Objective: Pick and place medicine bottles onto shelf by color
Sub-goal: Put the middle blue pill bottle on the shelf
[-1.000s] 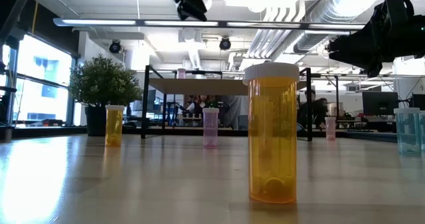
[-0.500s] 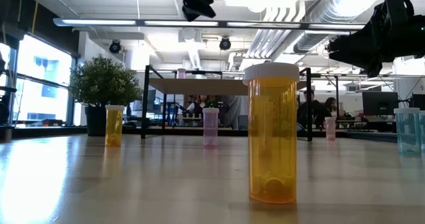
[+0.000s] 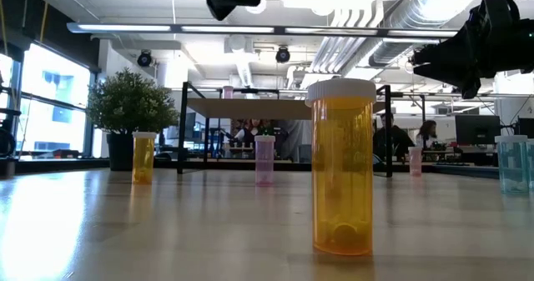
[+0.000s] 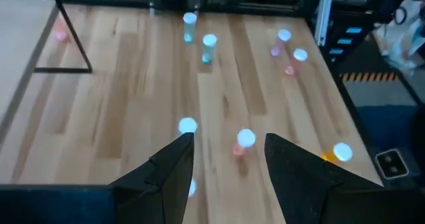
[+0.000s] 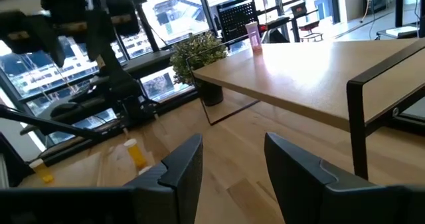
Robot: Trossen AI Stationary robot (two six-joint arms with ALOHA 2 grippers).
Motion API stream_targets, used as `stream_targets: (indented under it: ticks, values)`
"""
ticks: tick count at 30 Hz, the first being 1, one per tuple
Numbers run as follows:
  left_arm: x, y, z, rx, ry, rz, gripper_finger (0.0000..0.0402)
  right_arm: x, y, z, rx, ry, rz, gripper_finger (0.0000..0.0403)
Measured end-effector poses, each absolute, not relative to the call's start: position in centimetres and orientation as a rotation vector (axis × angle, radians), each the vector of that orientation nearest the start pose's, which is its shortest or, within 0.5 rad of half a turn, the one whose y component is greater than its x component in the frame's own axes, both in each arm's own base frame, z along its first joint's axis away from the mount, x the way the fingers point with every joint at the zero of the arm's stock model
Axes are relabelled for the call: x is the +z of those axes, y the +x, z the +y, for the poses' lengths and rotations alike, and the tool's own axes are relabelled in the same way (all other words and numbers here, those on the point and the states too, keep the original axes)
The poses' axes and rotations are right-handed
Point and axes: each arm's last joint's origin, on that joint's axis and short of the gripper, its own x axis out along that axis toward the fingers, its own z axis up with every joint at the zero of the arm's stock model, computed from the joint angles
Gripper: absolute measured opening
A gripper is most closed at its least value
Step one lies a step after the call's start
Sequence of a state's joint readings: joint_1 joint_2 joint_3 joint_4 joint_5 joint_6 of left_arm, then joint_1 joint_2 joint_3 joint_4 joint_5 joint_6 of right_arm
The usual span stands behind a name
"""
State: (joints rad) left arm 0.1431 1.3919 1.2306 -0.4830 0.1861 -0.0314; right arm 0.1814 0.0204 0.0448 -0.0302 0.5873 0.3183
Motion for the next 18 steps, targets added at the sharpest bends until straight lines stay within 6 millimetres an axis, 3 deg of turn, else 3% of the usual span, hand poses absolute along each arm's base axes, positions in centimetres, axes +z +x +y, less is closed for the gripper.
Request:
stream_targets:
  ticks: [12,18]
  values:
    - [28.0,28.0,0.6,0.009,-0.157,0.546,0.0174,18.1,9.4,0.5,-0.217,0.419,-0.100,0.0154]
    - [26.0,27.9,-0.9,-0.002,-0.137,0.481,0.0174,20.8,8.9,0.6,-0.164,0.443,-0.057,0.0154]
